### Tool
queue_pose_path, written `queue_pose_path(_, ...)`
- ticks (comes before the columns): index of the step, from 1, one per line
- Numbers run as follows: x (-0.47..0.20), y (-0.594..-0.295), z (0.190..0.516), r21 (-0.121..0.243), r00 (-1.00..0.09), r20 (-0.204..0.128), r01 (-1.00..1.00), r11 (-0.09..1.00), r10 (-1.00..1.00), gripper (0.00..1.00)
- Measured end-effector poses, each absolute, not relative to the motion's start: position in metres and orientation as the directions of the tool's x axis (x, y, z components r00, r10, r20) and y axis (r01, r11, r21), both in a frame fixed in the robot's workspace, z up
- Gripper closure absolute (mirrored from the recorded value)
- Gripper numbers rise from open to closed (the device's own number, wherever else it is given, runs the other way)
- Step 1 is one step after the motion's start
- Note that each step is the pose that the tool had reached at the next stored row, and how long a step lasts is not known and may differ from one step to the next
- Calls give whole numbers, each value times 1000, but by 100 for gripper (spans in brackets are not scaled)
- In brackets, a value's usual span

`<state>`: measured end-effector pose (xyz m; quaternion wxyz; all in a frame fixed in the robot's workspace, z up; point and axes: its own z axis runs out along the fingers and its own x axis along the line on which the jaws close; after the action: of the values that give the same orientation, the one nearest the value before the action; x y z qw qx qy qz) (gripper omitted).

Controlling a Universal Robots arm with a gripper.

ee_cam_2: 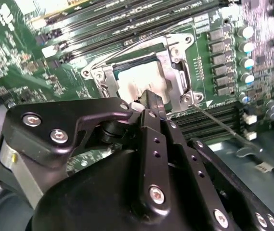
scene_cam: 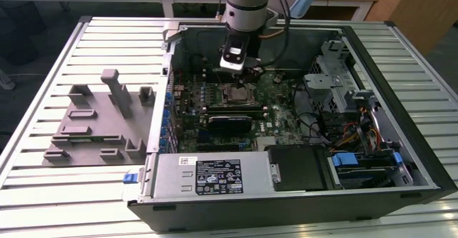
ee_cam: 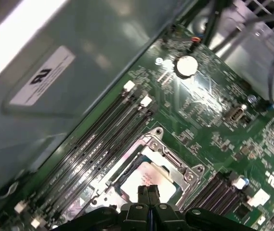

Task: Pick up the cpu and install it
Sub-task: 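Close the cpu cover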

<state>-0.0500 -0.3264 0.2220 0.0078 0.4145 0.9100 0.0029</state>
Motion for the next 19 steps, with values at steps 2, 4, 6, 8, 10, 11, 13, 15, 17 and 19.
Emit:
queue_pose_path(2,-50,-326,222,12,-683,-12,730,683,730,89)
queue_pose_path(4,-50,-326,222,12,-709,-12,705,709,705,89)
queue_pose_path(6,-50,-326,222,12,-734,-12,679,734,680,89)
queue_pose_path(8,-50,-326,222,12,-758,-12,652,758,652,89)
queue_pose_path(10,-50,-326,221,12,-784,-12,621,784,621,89)
queue_pose_path(11,-50,-326,221,12,-795,-12,607,795,607,89)
queue_pose_path(13,-50,-326,221,12,-817,-12,576,817,576,89)
queue_pose_path(15,-50,-326,221,12,-837,-12,546,837,546,89)
queue_pose_path(17,-50,-326,221,12,-857,-12,516,857,516,89)
queue_pose_path(19,-50,-326,221,12,-875,-12,483,875,483,89)
